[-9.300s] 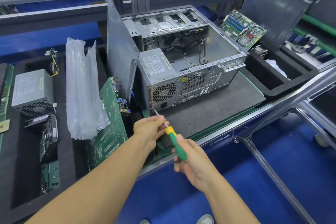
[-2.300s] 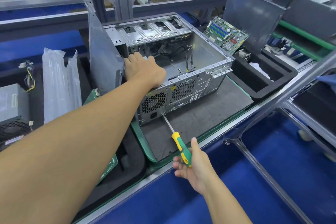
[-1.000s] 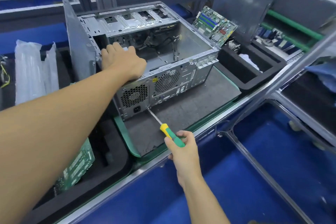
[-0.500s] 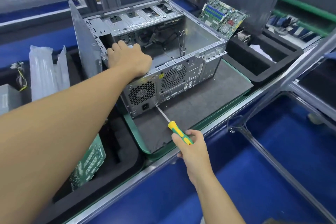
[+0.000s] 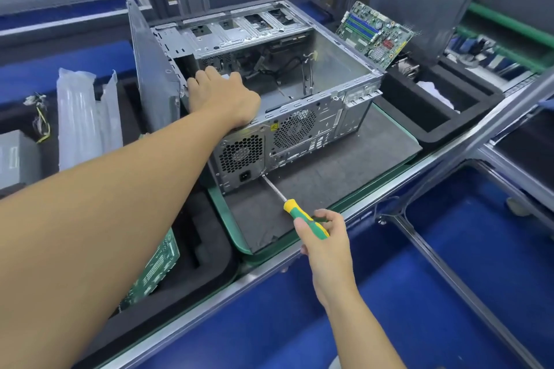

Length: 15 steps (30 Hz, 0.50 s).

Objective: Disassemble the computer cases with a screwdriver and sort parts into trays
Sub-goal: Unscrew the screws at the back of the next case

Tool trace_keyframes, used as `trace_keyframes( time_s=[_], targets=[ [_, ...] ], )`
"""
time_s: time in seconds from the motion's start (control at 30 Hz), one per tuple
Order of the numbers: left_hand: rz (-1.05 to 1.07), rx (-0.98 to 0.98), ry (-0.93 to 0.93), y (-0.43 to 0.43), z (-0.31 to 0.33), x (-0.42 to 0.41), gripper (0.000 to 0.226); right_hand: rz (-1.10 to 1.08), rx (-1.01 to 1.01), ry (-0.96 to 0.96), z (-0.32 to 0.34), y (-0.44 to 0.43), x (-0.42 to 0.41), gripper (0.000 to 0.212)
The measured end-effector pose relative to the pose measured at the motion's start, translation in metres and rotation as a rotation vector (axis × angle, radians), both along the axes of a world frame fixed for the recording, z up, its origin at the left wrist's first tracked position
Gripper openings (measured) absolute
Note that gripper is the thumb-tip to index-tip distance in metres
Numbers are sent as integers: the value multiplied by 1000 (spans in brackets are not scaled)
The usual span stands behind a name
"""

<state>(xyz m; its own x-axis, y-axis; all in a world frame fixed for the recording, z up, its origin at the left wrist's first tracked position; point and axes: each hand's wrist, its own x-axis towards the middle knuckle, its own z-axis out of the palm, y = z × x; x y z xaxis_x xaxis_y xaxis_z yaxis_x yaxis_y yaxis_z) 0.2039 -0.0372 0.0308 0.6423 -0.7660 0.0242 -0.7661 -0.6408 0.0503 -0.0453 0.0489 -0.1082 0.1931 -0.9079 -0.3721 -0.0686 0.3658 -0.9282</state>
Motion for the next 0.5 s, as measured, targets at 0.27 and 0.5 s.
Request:
trace_keyframes(
  time_s=[0.27, 0.5],
  targets=[
    [-3, -3, -2, 1, 0, -1, 45, 74, 167, 42, 5, -10, -5, 20],
    [-1, -7, 4, 1, 1, -1, 45, 103, 45, -44, -2, 0, -8, 40]
  ],
)
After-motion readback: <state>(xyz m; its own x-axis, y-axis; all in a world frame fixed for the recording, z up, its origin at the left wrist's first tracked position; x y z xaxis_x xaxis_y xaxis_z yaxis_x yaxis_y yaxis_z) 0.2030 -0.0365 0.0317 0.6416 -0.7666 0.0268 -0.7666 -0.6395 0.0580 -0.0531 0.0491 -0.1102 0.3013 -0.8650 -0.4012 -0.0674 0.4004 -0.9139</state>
